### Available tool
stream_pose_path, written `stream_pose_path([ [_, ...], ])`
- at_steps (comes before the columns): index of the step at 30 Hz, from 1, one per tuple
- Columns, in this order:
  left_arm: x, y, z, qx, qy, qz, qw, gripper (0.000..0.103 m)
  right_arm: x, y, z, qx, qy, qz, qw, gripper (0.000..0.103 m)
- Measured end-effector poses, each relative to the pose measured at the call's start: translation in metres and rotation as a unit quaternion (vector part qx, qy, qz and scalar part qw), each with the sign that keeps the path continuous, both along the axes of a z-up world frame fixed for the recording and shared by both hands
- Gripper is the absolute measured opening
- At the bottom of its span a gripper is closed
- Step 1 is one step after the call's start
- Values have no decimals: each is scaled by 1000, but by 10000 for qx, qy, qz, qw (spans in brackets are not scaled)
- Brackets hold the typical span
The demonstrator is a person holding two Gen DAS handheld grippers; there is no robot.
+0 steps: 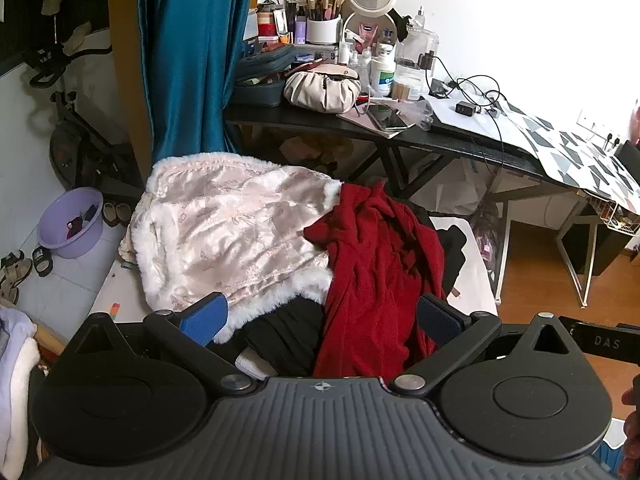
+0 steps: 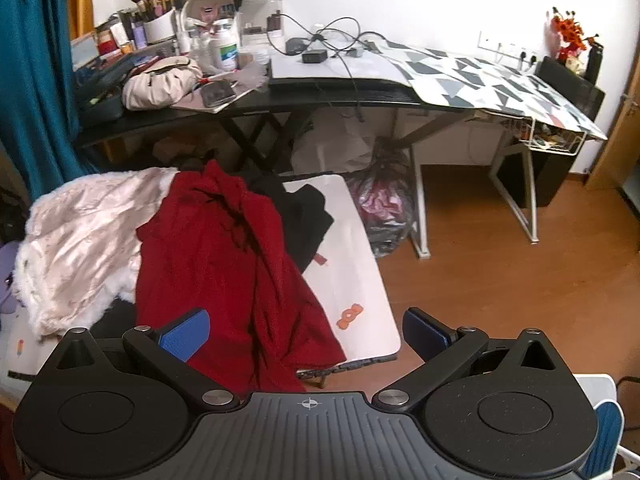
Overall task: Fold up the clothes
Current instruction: 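Lower both grippers onto the red fleece garment and close on it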
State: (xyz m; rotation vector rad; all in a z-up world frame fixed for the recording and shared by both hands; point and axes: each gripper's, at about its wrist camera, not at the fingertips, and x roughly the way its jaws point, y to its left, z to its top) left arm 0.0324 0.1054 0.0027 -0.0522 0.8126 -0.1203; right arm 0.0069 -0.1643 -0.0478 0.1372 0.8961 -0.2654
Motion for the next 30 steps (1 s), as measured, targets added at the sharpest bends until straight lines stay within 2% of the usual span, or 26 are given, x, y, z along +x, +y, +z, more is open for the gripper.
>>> stream_pose_path([
  [7, 14, 11, -16, -125, 108, 87, 9998, 103, 12, 8, -6, -658, 9, -147, 9977, 102],
  [9, 19, 12, -21, -176, 149, 83, 9997, 103, 17, 7, -8, -694, 41, -144, 9975, 102],
  [13, 36, 6, -32, -111, 245, 141, 9995, 103, 29, -1, -17, -556, 208, -134, 9981, 102],
  [17, 52, -14, -42, 251, -20, -28, 9997, 103, 42, -12, -29, -542, 239, -49, 9982, 102],
  [20, 72, -31, -54, 462, 1, -73, 9989, 103, 60, -27, -43, -370, 290, 43, 9989, 102],
  [27, 131, -60, -85, 197, -85, 103, 9997, 103, 131, -66, -84, 96, 320, 470, 9983, 102],
  [30, 156, -79, -104, 381, 89, 122, 9992, 103, 170, -82, -101, 309, 442, 830, 9951, 102],
])
